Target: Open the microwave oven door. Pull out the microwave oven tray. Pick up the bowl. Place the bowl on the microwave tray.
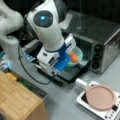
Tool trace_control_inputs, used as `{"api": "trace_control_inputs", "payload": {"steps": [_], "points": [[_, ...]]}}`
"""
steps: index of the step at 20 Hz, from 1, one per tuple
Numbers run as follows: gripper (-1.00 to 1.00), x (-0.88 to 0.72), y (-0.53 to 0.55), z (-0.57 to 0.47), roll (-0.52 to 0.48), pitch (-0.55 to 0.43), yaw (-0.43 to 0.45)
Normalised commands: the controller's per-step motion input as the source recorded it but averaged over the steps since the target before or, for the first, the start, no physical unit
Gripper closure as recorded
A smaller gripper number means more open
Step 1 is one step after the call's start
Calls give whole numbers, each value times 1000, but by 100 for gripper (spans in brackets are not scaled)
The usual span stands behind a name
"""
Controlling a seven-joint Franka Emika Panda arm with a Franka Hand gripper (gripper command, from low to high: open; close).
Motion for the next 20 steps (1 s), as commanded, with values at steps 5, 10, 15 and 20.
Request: {"api": "trace_control_inputs", "payload": {"steps": [5, 10, 15, 20], "points": [[100, -270, 202, -79, 19, -250, -167], [100, -270, 202, -79, 19, -250, -167], [100, -270, 202, -79, 19, -249, -167], [100, -270, 202, -79, 19, -249, -167]]}}
